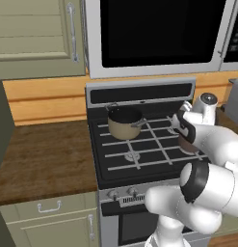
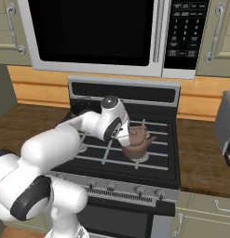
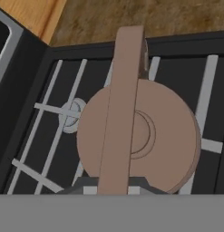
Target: Pick the kettle from the counter and place it on a stove burner. Then turn the burner on.
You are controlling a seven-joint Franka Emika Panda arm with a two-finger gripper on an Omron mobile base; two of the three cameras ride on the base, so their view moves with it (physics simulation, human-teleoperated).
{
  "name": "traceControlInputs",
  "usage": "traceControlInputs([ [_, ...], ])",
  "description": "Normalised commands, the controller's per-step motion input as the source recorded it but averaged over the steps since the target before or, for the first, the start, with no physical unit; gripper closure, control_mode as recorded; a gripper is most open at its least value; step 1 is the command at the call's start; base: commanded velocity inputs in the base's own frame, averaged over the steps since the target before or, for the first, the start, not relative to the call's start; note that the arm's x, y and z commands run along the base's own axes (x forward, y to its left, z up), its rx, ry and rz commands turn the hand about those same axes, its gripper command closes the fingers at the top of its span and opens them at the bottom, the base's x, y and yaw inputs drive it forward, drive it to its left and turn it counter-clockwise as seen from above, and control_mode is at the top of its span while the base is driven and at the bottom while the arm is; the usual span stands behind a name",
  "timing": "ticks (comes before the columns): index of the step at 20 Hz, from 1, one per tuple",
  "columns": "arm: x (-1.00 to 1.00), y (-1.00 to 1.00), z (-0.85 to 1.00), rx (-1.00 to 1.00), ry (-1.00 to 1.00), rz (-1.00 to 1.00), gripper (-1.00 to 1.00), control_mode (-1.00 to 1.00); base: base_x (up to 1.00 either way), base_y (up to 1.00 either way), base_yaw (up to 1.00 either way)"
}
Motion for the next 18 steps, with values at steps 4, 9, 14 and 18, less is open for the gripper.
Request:
traceControlInputs([
  [4,0.04,-0.24,-0.03,-0.01,0.00,0.01,1.00,-1.00,0.00,0.00,0.00],
  [9,0.07,-0.33,-0.06,0.00,0.00,0.03,1.00,-1.00,0.00,0.00,0.00],
  [14,0.00,0.00,0.00,0.00,0.00,0.00,1.00,-1.00,0.00,0.00,0.00],
  [18,0.00,0.04,-0.12,0.00,0.00,0.00,1.00,-1.00,0.00,0.00,0.00],
])
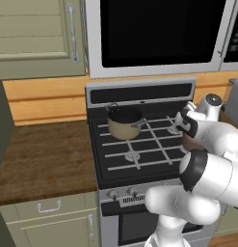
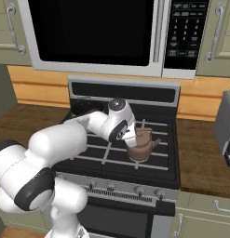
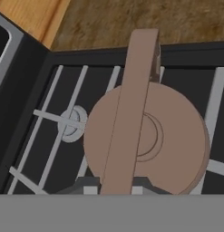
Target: Pick the kettle from the counter and place it on a stove burner. Then turn the burner on.
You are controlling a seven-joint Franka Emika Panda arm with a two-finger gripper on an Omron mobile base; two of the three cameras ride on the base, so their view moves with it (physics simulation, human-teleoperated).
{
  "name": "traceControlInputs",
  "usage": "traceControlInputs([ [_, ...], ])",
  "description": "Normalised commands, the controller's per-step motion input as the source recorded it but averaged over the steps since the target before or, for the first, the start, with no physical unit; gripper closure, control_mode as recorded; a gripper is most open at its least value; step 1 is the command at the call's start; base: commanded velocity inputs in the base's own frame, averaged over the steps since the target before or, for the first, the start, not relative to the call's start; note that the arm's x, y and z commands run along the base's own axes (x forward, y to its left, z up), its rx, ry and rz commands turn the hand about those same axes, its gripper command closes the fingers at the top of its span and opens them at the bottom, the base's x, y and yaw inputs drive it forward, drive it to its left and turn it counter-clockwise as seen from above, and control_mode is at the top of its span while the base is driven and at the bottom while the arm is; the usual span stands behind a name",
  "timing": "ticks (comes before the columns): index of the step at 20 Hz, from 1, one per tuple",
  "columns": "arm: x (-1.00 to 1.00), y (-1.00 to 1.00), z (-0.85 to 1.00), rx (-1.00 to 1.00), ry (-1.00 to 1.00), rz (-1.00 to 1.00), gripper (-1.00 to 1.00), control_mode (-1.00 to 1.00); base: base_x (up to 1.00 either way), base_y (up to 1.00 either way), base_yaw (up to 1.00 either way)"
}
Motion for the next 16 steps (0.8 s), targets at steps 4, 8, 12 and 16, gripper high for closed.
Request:
traceControlInputs([
  [4,0.00,0.06,-0.10,0.00,0.00,0.00,1.00,-1.00,0.00,0.00,0.00],
  [8,0.00,0.00,0.00,0.00,0.00,0.00,-1.00,-1.00,0.00,0.00,0.00],
  [12,0.00,0.00,0.00,0.00,0.00,0.00,-1.00,-1.00,0.00,0.00,0.00],
  [16,0.00,0.00,0.04,0.00,0.00,0.00,-1.00,-1.00,0.00,0.00,0.00],
])
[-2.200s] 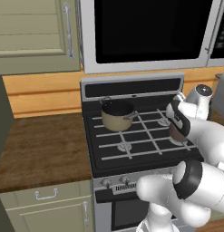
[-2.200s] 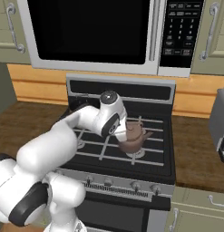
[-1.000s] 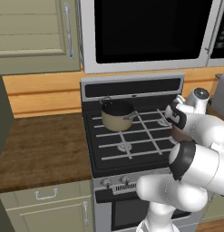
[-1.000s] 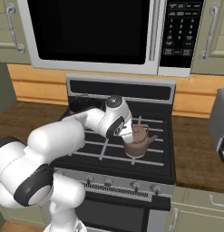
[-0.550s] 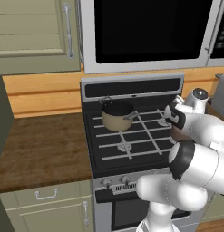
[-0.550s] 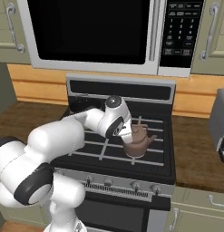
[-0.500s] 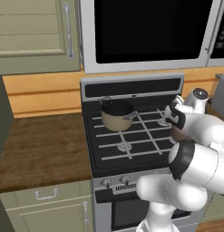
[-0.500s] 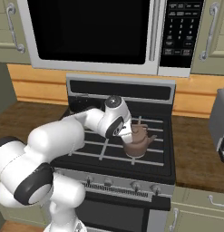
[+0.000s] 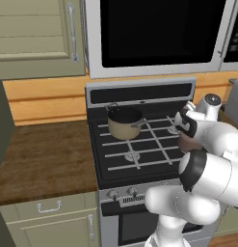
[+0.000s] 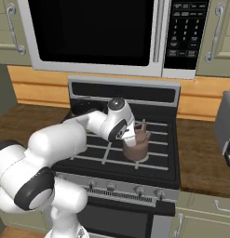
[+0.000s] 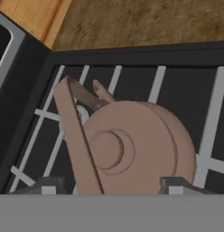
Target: Pick the kettle from the counter and place it on a stove burner. Then turn the burner on.
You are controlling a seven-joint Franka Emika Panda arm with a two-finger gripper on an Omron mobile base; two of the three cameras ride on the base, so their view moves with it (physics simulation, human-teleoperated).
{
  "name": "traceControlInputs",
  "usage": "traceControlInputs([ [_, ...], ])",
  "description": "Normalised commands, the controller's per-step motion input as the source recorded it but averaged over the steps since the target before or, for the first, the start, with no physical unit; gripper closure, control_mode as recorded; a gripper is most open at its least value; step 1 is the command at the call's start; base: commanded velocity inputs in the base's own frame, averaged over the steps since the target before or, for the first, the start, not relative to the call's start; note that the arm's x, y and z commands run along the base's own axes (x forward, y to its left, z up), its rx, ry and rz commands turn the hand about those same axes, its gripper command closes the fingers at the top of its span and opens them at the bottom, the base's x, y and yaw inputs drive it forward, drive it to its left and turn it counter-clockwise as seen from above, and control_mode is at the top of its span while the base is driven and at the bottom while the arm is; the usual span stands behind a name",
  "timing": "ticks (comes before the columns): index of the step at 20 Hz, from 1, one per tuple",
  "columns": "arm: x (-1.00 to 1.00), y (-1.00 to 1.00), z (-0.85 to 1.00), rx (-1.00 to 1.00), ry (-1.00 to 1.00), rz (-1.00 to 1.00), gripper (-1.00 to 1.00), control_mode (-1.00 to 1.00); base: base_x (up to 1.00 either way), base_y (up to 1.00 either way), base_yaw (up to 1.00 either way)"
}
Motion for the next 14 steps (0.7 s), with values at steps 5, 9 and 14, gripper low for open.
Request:
traceControlInputs([
  [5,0.00,0.00,0.33,0.00,0.00,0.00,-1.00,-1.00,0.00,0.00,0.00],
  [9,0.06,0.03,0.54,0.00,-0.02,0.01,-1.00,-1.00,0.00,0.00,0.00],
  [14,-0.35,0.00,0.73,-0.05,-0.19,0.12,-1.00,-1.00,0.00,0.00,0.00],
])
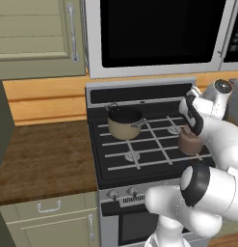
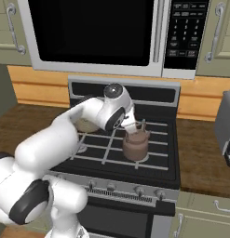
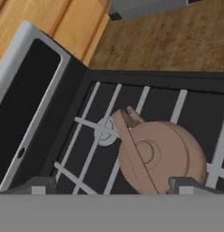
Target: Pick the kettle from the counter and place it on a stove burner. Then turn the burner on.
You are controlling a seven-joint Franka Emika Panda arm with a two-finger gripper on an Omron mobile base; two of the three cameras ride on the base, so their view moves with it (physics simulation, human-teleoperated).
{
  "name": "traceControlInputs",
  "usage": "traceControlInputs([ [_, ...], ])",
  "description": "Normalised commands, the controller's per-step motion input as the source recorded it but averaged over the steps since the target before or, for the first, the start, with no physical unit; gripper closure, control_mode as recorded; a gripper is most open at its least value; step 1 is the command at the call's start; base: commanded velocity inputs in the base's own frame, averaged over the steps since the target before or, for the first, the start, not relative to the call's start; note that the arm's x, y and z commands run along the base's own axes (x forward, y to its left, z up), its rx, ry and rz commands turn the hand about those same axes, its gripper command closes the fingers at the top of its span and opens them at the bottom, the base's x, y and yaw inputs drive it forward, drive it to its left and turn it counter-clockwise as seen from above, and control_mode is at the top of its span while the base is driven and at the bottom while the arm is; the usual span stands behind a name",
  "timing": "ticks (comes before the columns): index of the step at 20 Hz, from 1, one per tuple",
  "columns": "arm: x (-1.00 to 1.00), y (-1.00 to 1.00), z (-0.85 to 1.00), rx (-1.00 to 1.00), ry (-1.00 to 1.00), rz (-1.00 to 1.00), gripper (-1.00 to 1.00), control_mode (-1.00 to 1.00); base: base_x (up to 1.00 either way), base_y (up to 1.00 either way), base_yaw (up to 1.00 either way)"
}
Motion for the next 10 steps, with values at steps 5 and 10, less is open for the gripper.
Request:
traceControlInputs([
  [5,-1.00,-0.28,0.19,-0.12,-0.40,0.14,-1.00,-1.00,0.00,0.00,0.00],
  [10,-1.00,-0.43,0.00,-0.15,-0.35,0.13,-1.00,-1.00,0.00,0.00,0.00],
])
